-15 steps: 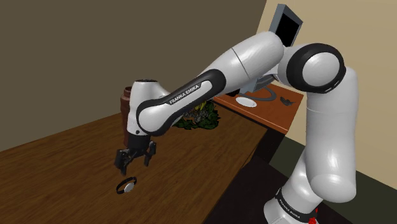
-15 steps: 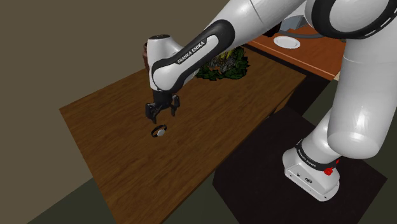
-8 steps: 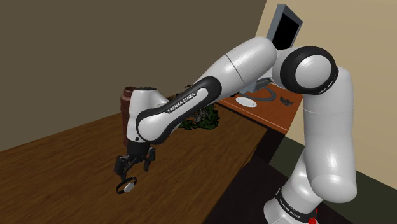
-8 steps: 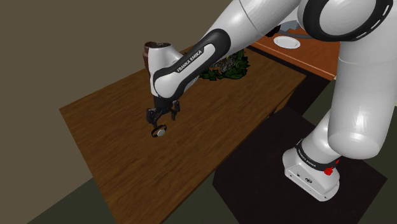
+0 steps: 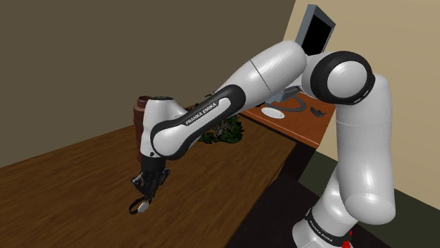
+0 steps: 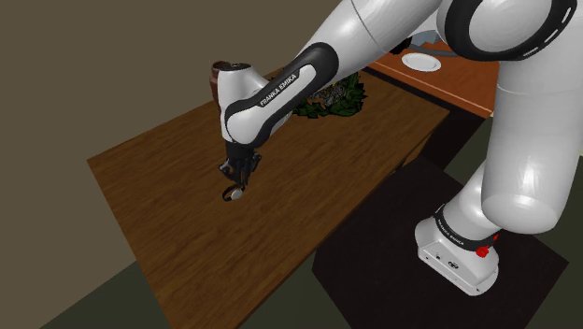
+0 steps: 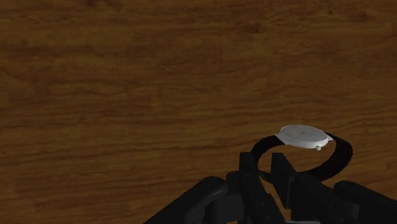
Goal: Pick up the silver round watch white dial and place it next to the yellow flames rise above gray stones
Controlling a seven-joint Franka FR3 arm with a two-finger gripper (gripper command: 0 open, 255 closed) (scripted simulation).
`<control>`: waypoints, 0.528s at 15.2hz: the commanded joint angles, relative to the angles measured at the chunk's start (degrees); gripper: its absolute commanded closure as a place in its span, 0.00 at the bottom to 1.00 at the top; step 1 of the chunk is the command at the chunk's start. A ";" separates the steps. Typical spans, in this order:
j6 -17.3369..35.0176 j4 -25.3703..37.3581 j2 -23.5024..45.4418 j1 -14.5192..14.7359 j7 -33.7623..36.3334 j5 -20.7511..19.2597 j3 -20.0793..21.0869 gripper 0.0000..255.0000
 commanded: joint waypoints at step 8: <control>-0.58 0.05 -0.55 -0.10 0.03 0.13 0.10 1.00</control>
